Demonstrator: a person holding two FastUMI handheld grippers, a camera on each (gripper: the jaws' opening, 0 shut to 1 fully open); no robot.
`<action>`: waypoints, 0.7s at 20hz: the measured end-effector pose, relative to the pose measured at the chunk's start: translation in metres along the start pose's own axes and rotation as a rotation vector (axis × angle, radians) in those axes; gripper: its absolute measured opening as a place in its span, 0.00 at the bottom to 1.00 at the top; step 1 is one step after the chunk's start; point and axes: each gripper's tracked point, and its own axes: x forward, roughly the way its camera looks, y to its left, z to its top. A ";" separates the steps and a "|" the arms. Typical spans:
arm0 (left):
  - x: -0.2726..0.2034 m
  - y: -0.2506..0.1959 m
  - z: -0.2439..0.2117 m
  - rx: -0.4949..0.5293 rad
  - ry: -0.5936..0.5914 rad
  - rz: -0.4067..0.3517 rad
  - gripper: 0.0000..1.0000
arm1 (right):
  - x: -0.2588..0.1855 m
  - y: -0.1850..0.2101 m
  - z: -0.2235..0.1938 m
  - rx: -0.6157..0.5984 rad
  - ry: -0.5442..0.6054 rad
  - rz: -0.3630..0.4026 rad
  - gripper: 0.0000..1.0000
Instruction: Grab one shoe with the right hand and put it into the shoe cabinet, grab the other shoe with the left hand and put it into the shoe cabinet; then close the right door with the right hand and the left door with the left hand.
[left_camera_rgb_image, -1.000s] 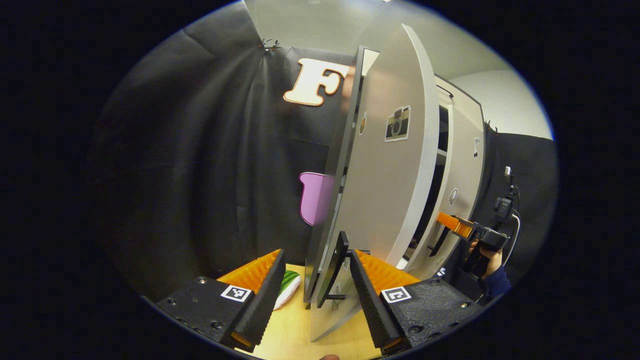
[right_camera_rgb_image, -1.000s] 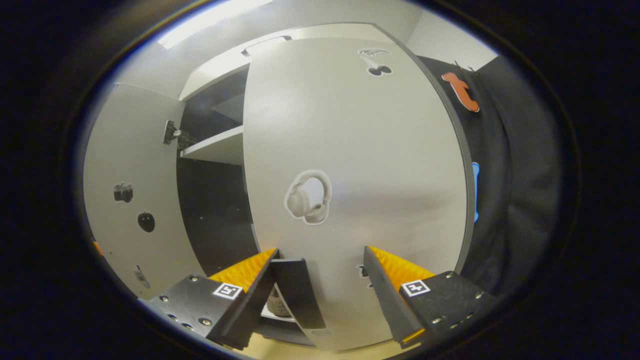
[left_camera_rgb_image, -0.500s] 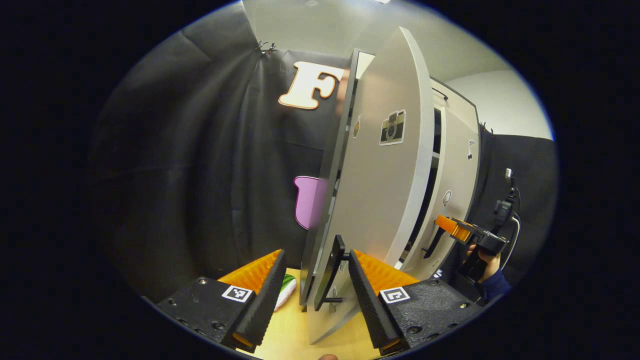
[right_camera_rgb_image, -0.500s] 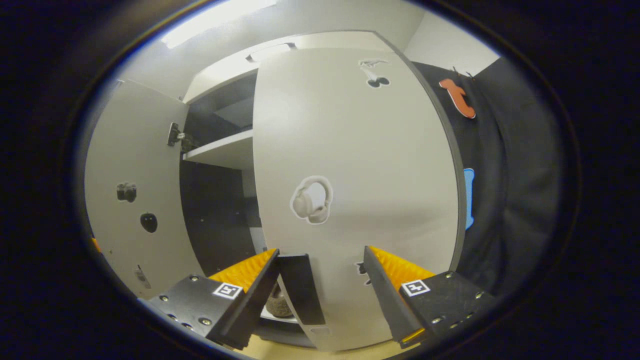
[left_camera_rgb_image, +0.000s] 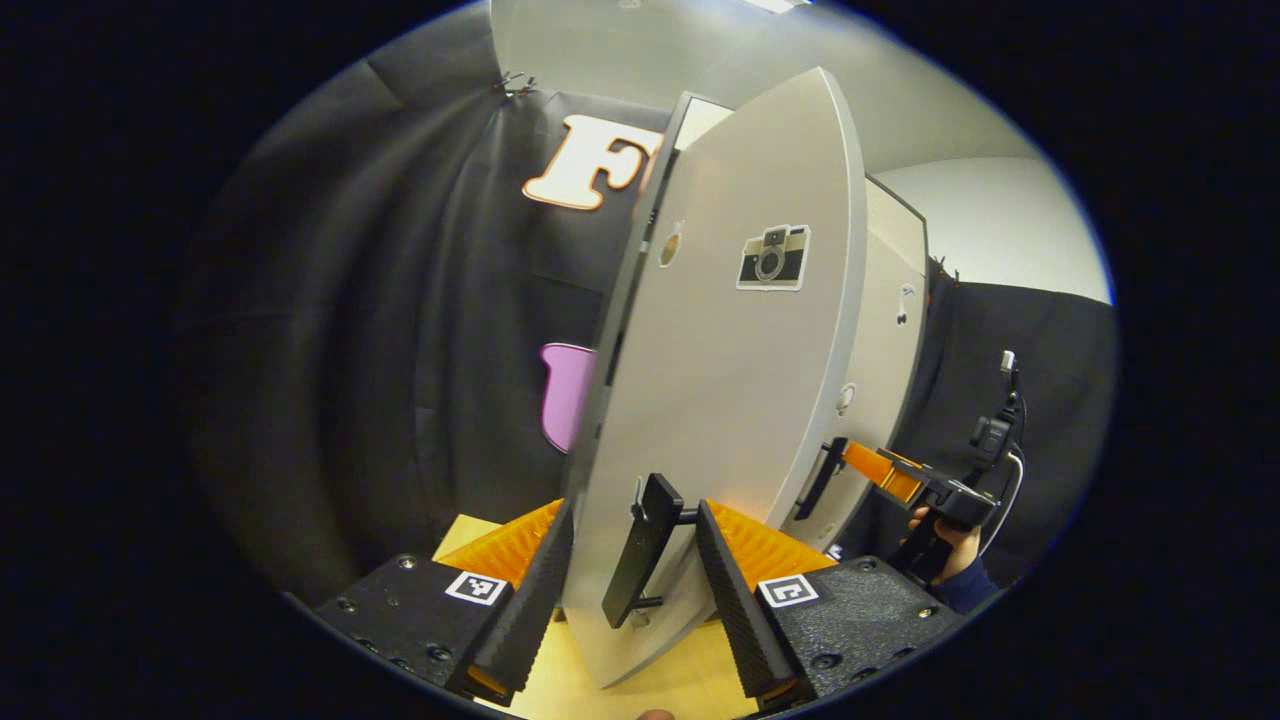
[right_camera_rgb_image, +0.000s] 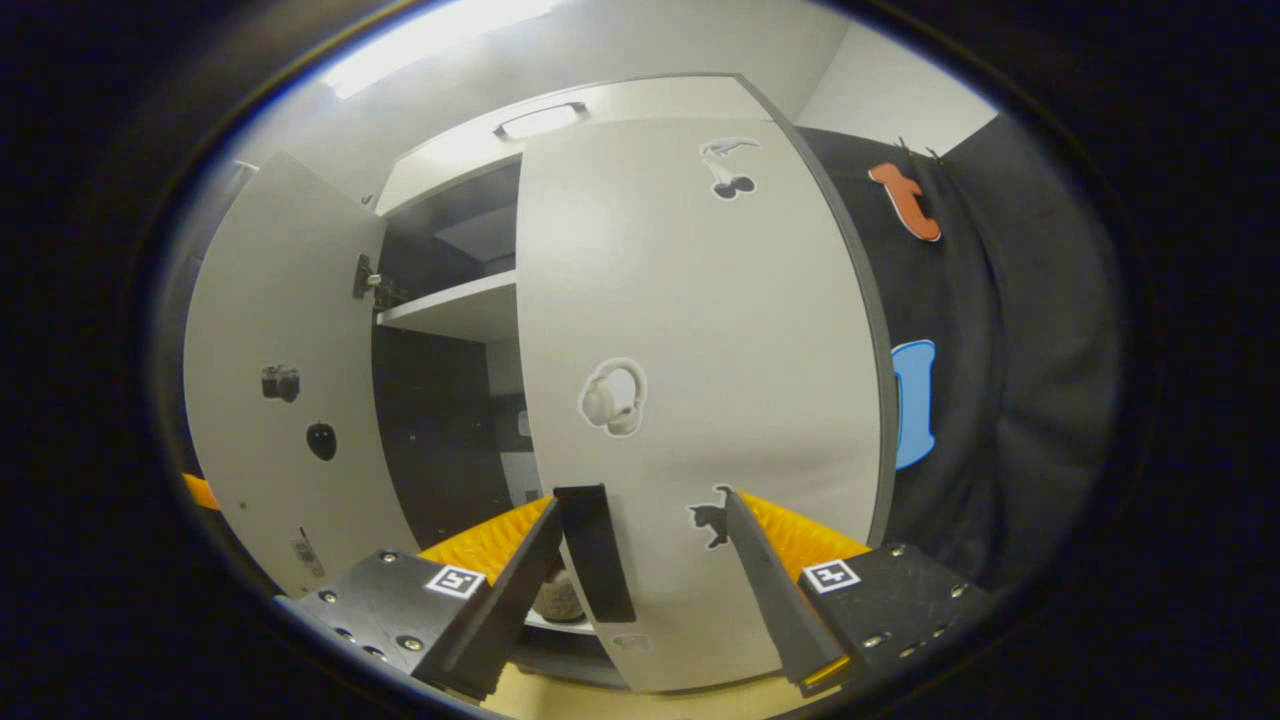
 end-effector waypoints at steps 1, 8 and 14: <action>0.004 -0.008 -0.002 -0.002 0.004 -0.019 0.77 | -0.005 -0.006 0.000 -0.004 0.002 -0.009 1.00; 0.045 -0.058 -0.013 -0.036 0.020 -0.116 0.77 | -0.036 -0.063 0.004 0.008 0.005 -0.105 1.00; 0.088 -0.089 -0.019 0.020 0.038 -0.125 0.82 | -0.062 -0.112 0.010 0.030 -0.002 -0.191 1.00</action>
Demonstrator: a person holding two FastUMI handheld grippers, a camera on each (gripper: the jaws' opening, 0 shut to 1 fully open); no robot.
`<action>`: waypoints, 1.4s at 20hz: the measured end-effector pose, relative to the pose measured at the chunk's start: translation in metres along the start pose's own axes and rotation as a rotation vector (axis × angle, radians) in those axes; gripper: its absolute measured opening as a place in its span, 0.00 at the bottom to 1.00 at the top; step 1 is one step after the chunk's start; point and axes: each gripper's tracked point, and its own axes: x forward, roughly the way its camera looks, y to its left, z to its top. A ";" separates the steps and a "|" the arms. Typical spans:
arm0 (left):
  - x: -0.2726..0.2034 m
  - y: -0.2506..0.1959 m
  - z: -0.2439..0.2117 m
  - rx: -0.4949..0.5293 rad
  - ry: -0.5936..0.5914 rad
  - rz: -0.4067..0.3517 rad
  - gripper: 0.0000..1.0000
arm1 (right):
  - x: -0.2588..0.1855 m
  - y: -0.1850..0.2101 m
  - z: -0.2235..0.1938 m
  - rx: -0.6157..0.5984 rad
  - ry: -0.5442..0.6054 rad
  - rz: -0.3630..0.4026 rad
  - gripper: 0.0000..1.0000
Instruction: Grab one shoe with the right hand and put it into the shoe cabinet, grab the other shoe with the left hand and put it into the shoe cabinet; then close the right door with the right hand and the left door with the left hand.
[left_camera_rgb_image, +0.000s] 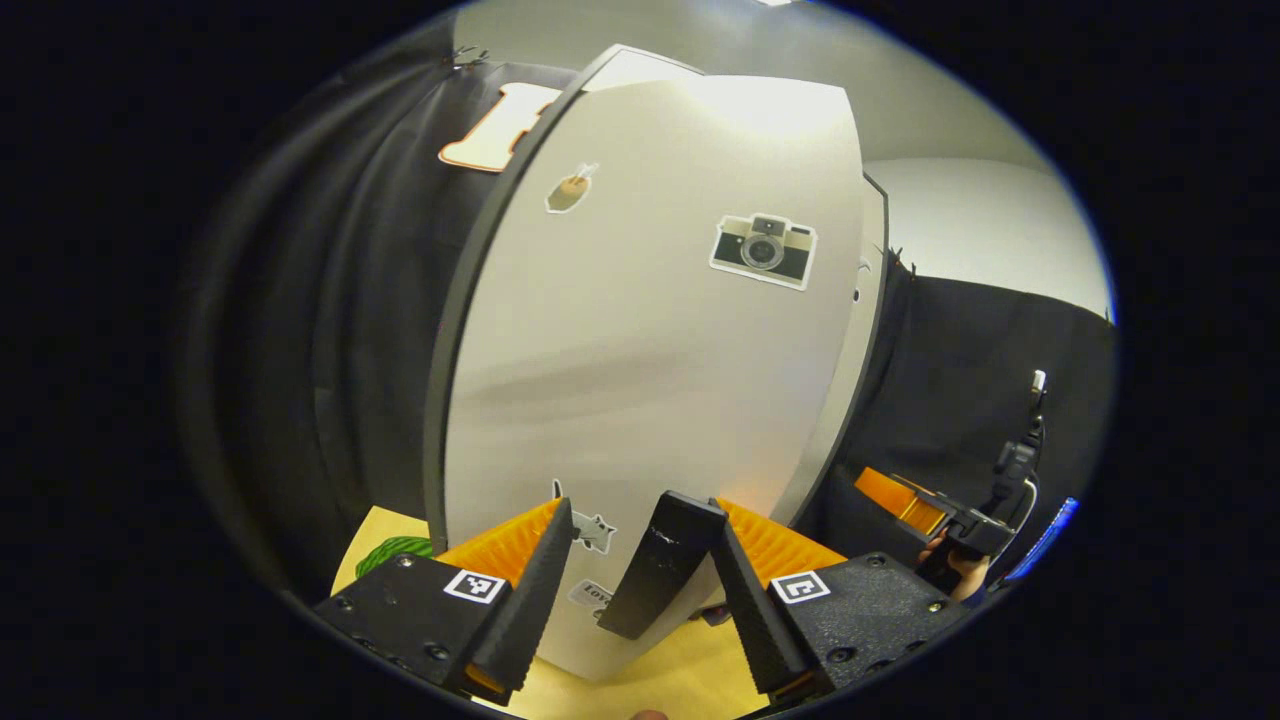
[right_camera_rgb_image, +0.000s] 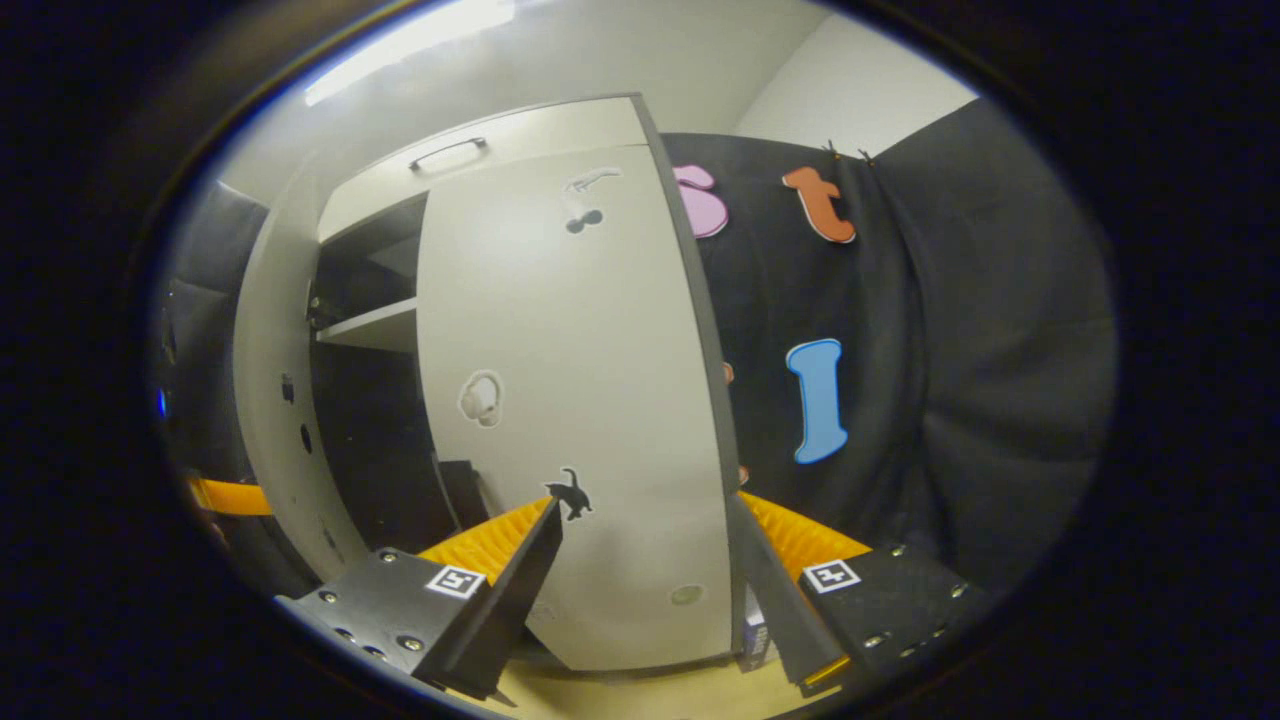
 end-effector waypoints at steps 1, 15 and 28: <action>0.004 -0.001 -0.001 0.031 0.003 0.006 0.82 | -0.002 -0.009 0.000 0.003 0.000 -0.014 0.99; 0.011 -0.010 -0.001 0.137 0.010 0.025 0.82 | -0.023 -0.075 0.010 0.027 -0.009 -0.115 1.00; 0.038 -0.008 -0.006 0.192 0.016 0.072 0.82 | -0.031 -0.105 0.010 0.017 -0.002 -0.170 1.00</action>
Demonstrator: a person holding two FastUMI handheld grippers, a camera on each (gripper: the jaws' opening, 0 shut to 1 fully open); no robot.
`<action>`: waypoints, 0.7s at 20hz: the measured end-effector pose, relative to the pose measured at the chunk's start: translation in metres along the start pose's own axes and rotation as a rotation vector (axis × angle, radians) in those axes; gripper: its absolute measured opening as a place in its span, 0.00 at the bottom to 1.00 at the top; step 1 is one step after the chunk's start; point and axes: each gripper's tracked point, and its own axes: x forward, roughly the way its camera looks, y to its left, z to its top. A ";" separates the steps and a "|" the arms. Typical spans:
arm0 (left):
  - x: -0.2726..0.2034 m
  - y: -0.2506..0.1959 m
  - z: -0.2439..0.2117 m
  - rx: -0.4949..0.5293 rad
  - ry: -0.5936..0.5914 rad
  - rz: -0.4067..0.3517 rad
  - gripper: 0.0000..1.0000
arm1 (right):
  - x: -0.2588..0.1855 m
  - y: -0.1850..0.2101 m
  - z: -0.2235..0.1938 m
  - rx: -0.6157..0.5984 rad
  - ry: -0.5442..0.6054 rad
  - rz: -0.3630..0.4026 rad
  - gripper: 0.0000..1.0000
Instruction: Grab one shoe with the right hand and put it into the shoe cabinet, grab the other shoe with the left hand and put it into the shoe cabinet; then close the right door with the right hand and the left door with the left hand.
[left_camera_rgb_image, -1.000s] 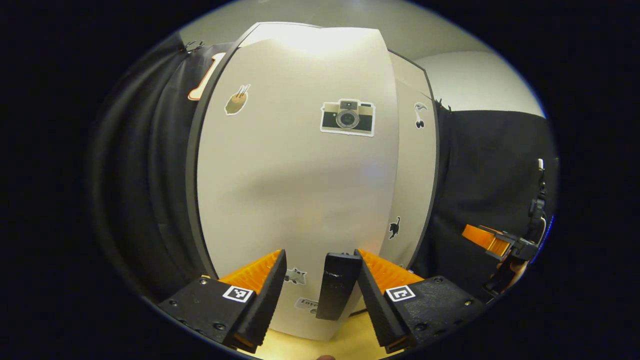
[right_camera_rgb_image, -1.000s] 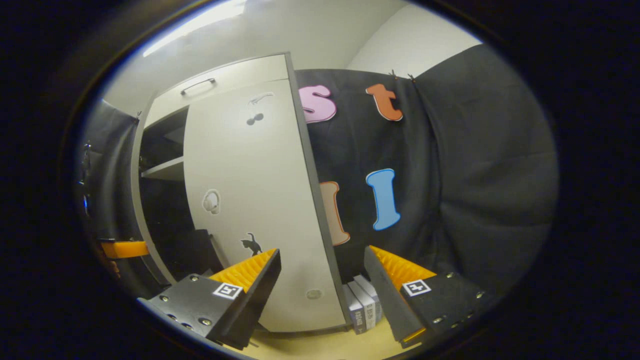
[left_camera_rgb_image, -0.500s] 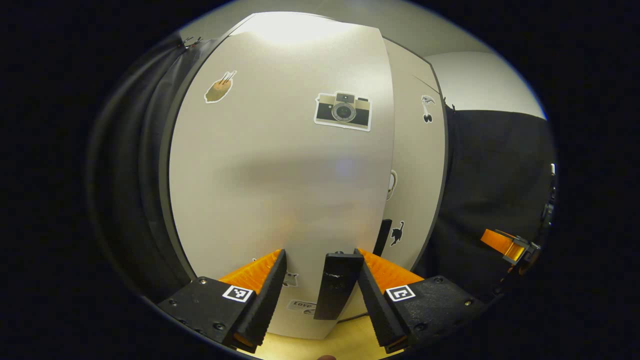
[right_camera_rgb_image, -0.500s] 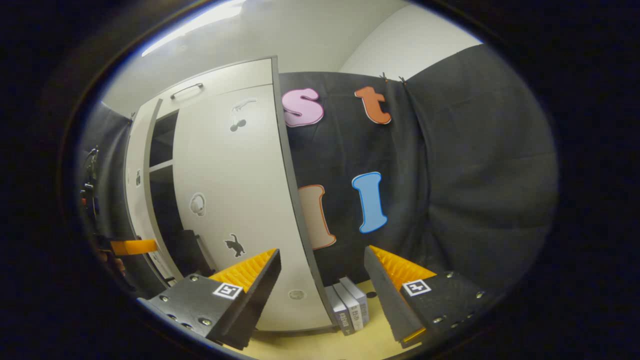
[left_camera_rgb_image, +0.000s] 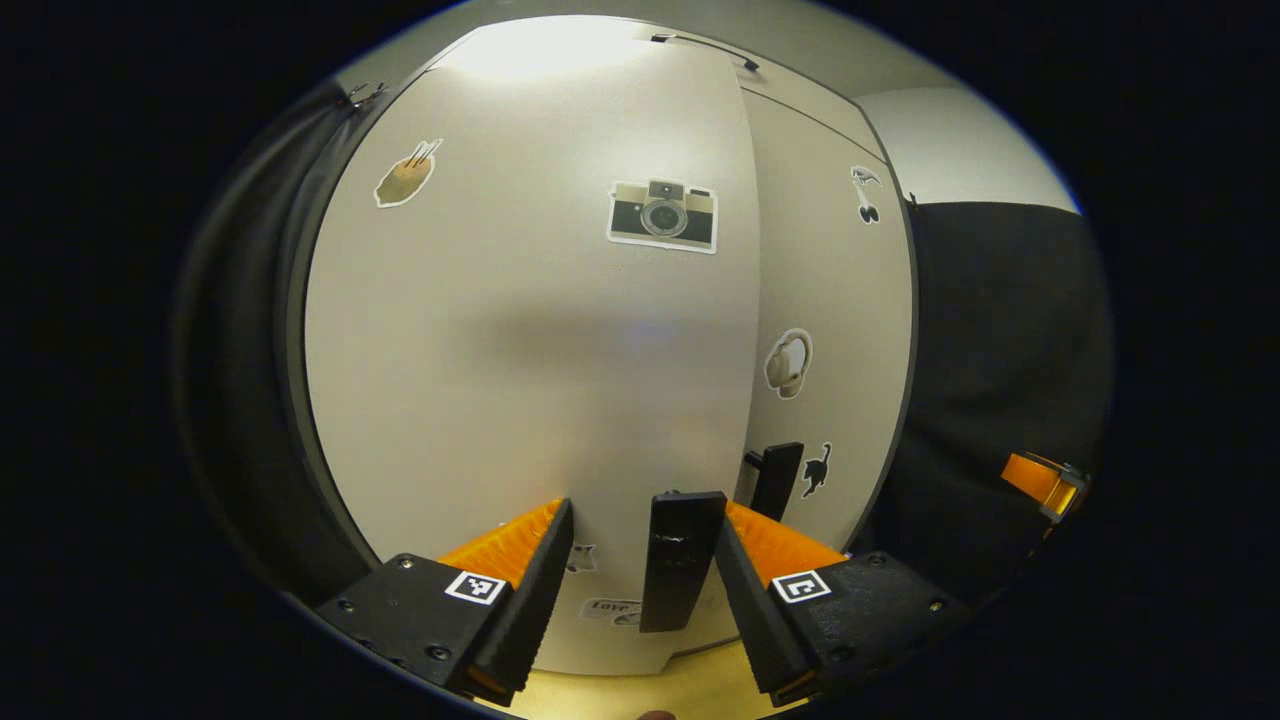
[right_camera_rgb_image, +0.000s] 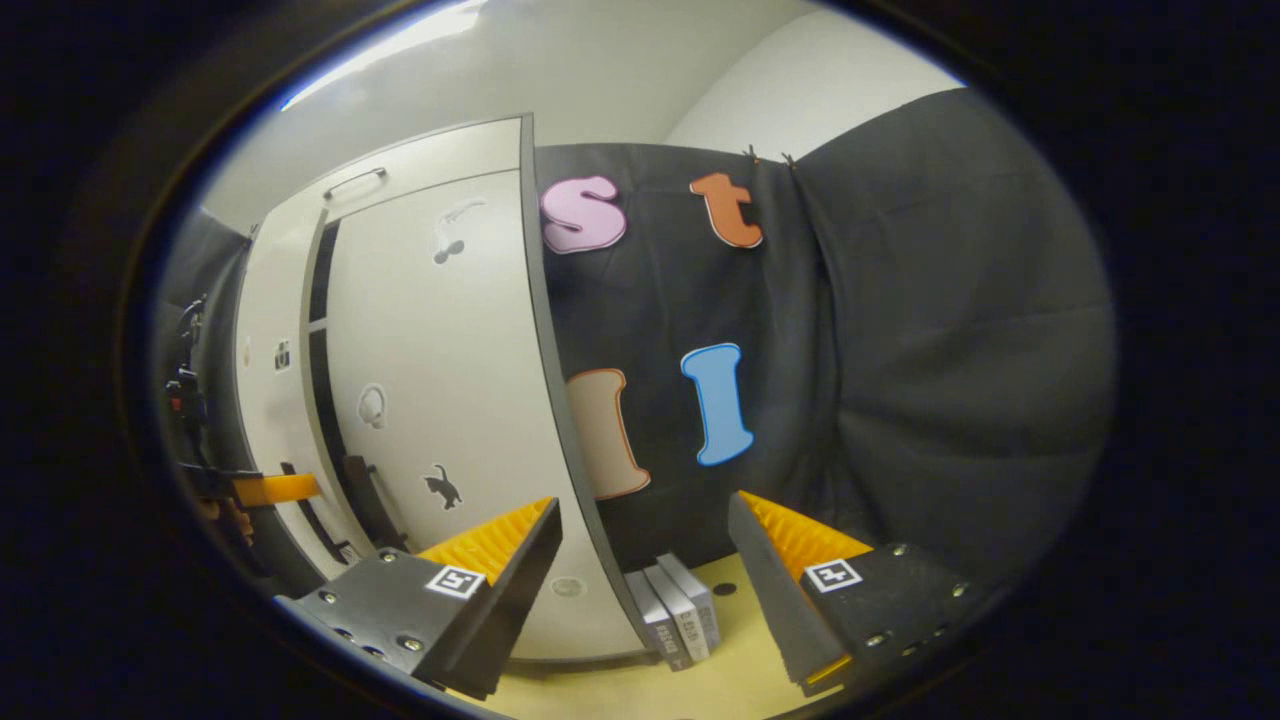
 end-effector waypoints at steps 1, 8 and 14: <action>0.001 0.000 0.000 -0.001 -0.001 0.000 0.80 | 0.001 -0.001 -0.001 0.000 0.001 0.000 1.00; 0.010 0.002 -0.001 -0.013 0.000 0.010 0.81 | 0.005 -0.001 0.001 -0.014 0.004 -0.002 1.00; 0.013 0.002 -0.002 -0.016 0.004 0.016 0.81 | 0.006 -0.005 -0.004 -0.007 0.014 -0.015 1.00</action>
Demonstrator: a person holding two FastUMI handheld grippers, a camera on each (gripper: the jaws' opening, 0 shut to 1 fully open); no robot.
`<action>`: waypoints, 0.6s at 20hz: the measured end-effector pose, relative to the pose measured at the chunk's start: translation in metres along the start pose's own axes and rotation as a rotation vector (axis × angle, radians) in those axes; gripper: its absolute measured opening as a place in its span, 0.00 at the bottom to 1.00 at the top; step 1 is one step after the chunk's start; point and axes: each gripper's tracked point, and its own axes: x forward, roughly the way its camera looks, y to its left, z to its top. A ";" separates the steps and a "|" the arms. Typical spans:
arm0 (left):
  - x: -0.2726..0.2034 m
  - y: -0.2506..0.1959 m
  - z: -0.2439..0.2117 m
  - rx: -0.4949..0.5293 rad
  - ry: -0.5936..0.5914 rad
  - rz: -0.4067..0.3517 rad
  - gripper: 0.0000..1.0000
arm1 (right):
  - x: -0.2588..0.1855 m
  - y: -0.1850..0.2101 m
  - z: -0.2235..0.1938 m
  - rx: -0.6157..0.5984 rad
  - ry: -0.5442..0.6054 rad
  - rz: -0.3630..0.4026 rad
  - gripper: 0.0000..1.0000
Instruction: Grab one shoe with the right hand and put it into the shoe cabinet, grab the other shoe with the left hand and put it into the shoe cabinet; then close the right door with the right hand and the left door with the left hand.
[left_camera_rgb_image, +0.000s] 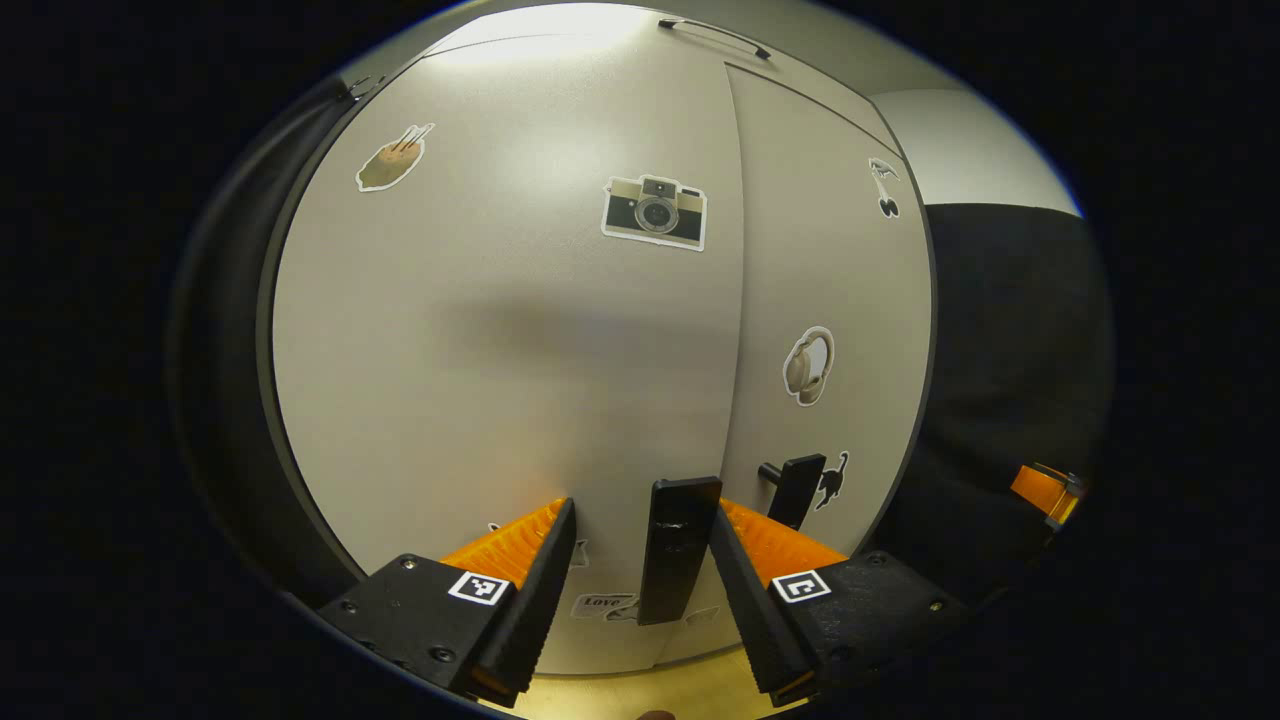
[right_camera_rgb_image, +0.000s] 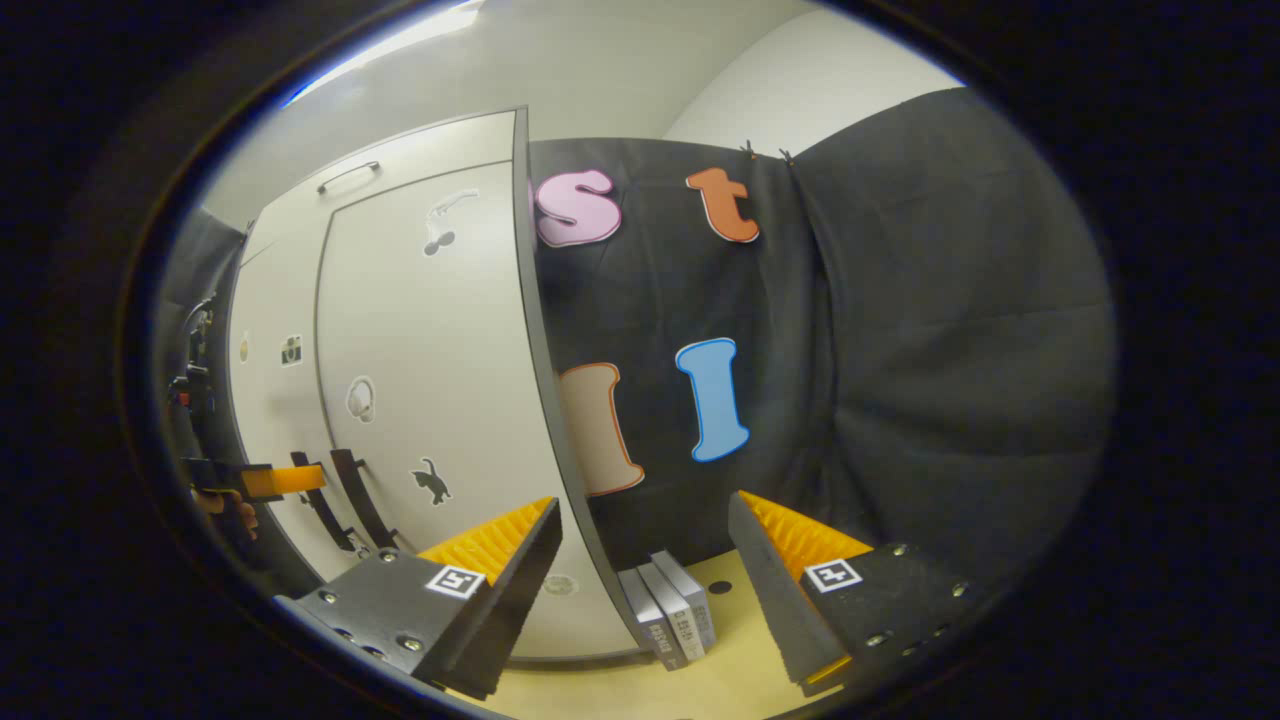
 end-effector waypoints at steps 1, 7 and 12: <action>0.001 0.000 0.001 0.001 0.000 -0.001 0.80 | 0.000 -0.001 -0.001 0.001 0.001 -0.003 1.00; 0.001 0.000 -0.001 -0.005 0.004 0.002 0.80 | 0.002 -0.002 -0.003 0.006 0.006 -0.011 1.00; 0.001 0.001 -0.001 -0.007 0.000 0.002 0.79 | 0.003 0.007 -0.004 0.016 0.011 0.009 1.00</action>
